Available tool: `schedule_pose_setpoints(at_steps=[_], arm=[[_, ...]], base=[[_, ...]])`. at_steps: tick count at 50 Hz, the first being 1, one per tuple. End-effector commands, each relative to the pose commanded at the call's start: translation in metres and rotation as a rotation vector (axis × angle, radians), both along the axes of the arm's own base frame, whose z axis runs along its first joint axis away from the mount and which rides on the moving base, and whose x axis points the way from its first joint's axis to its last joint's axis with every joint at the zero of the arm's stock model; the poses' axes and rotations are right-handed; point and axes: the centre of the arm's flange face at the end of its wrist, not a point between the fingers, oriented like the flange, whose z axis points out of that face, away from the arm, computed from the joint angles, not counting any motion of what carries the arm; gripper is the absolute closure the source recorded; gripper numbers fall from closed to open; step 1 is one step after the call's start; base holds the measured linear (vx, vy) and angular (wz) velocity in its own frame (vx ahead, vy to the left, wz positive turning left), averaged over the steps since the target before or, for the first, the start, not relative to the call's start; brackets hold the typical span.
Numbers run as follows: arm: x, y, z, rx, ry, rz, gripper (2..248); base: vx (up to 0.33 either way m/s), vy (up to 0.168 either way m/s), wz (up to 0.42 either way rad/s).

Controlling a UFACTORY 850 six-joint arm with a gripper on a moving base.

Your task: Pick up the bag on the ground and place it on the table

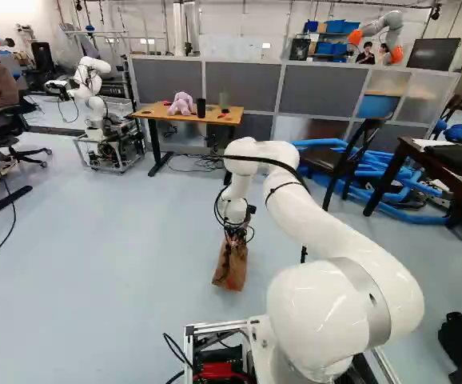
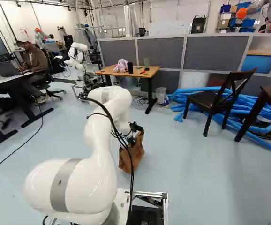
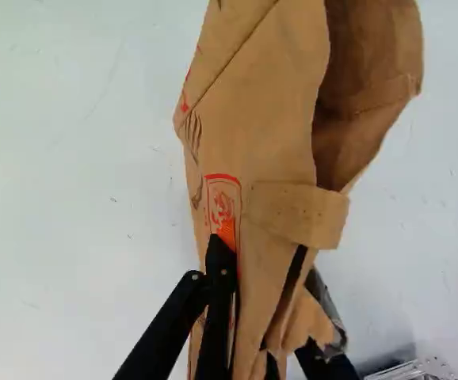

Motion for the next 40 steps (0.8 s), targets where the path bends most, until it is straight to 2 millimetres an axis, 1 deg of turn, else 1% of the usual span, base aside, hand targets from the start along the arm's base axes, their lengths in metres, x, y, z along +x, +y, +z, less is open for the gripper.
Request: schedule_pose_setpoints(at_steps=[30, 40], arm=[[-0.002, 0.0, 0.045, -0.071, 0.006, 0.303, 229], [-0.003, 0.0, 0.06, -0.08, 0.003, 0.339, 229]], base=[[0.0, 0.0, 0.0], [0.0, 0.0, 0.0]])
